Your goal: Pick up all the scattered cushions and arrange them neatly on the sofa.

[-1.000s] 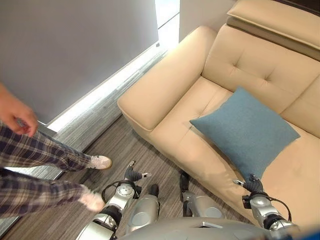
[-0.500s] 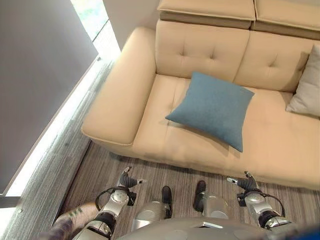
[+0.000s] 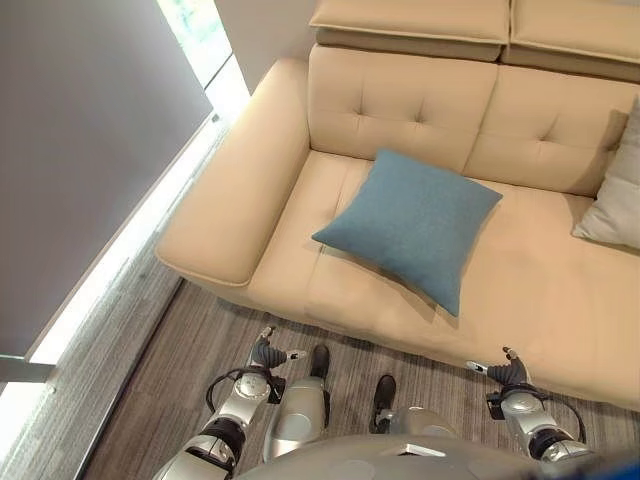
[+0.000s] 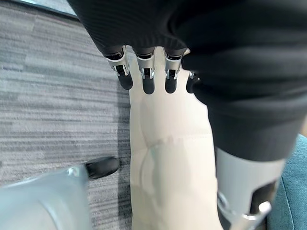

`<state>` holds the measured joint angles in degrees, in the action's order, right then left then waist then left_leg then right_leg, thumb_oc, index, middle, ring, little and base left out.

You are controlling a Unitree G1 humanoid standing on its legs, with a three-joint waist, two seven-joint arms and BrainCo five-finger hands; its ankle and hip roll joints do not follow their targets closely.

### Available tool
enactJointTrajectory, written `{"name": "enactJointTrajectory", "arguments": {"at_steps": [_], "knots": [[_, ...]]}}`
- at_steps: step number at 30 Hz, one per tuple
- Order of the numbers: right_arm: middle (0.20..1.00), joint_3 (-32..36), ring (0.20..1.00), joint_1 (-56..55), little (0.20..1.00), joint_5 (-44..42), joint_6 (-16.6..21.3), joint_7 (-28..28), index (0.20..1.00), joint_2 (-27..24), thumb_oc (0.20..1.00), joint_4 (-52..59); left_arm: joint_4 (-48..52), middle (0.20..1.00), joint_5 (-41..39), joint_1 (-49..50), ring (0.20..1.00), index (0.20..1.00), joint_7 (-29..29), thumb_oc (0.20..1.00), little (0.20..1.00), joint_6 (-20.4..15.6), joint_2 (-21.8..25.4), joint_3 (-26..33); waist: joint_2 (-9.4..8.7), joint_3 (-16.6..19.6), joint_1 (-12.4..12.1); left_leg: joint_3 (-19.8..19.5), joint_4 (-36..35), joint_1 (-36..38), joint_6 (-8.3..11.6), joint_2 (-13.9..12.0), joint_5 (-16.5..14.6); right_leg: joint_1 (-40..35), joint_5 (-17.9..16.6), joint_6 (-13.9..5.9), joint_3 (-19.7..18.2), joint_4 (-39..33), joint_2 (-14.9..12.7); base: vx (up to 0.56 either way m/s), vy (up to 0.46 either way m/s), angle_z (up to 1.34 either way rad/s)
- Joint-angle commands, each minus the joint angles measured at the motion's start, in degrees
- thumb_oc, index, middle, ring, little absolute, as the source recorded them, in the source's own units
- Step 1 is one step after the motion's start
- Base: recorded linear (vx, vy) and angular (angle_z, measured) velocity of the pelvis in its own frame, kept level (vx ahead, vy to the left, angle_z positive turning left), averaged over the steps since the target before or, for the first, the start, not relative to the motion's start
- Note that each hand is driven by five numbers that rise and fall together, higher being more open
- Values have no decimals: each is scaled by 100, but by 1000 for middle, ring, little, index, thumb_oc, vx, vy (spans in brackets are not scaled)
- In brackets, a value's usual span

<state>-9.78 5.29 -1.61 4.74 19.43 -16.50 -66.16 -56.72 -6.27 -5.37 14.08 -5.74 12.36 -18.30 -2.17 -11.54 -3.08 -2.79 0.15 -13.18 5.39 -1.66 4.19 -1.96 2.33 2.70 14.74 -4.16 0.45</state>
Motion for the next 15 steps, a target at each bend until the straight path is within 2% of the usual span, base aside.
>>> {"name": "enactJointTrajectory", "arguments": {"at_steps": [1,4,5,7,8,9,11,13,15], "knots": [[1000,-69,1000,-142,1000,-5,66,146,1000,-177,1000,154,486,1000,-84,-11,1000,1000,50,1000,1000,-164,227,126,-155,195,-11,50,667,188,-276,214,-494,-102,164,-779,-252,295,-445,226,183,-45],[1000,-81,1000,-126,1000,92,48,150,1000,-127,1000,228,618,1000,-60,-6,1000,1000,68,1000,1000,-184,298,144,-187,214,-100,118,761,260,-373,278,-646,-49,211,-901,-318,589,-590,143,188,-53],[1000,-98,1000,-109,1000,164,35,117,1000,-125,1000,303,721,1000,-19,7,1000,1000,82,1000,1000,-195,408,196,-218,227,-179,206,837,337,-511,350,-826,69,215,-1035,-378,931,-738,175,243,-43],[1000,-115,1000,-60,1000,197,19,83,1000,-130,1000,294,794,1000,38,30,1000,1000,67,1000,1000,-189,484,220,-191,201,-200,260,851,424,-628,372,-905,311,147,-1126,-429,1475,-832,118,225,-39],[1000,-121,1000,14,1000,205,14,69,1000,-160,1000,320,858,1000,33,52,1000,1000,77,1000,1000,-199,555,271,-116,120,-167,235,833,506,-731,373,-935,605,22,-1201,-498,2032,-856,63,188,-44],[1000,-114,1000,17,1000,219,28,84,1000,-173,1000,344,883,1000,16,59,1000,1000,96,1000,1000,-223,577,302,-78,98,-169,232,806,551,-761,378,-948,751,-28,-1231,-512,2214,-879,105,190,-27],[1000,-20,1000,8,1000,214,50,118,1000,-245,1000,426,1123,1000,-99,193,1000,1000,174,1000,1000,-299,595,472,-15,89,-98,139,580,868,-808,479,-991,951,-143,-1156,-501,1801,-861,158,80,1],[1000,14,1000,-26,1000,199,51,143,1000,-263,1000,427,1193,1000,-225,198,1000,1000,214,1000,1000,-339,619,553,-42,63,-101,130,551,893,-774,515,-988,854,-199,-1135,-292,1302,-952,91,-54,1],[1000,129,1000,-173,1000,197,73,173,1000,-305,1000,685,1663,1000,-227,330,1000,1000,307,1000,1000,-385,658,676,-104,135,-57,95,425,962,-733,534,-972,693,-325,-1165,-351,849,-903,66,-83,6]]}}
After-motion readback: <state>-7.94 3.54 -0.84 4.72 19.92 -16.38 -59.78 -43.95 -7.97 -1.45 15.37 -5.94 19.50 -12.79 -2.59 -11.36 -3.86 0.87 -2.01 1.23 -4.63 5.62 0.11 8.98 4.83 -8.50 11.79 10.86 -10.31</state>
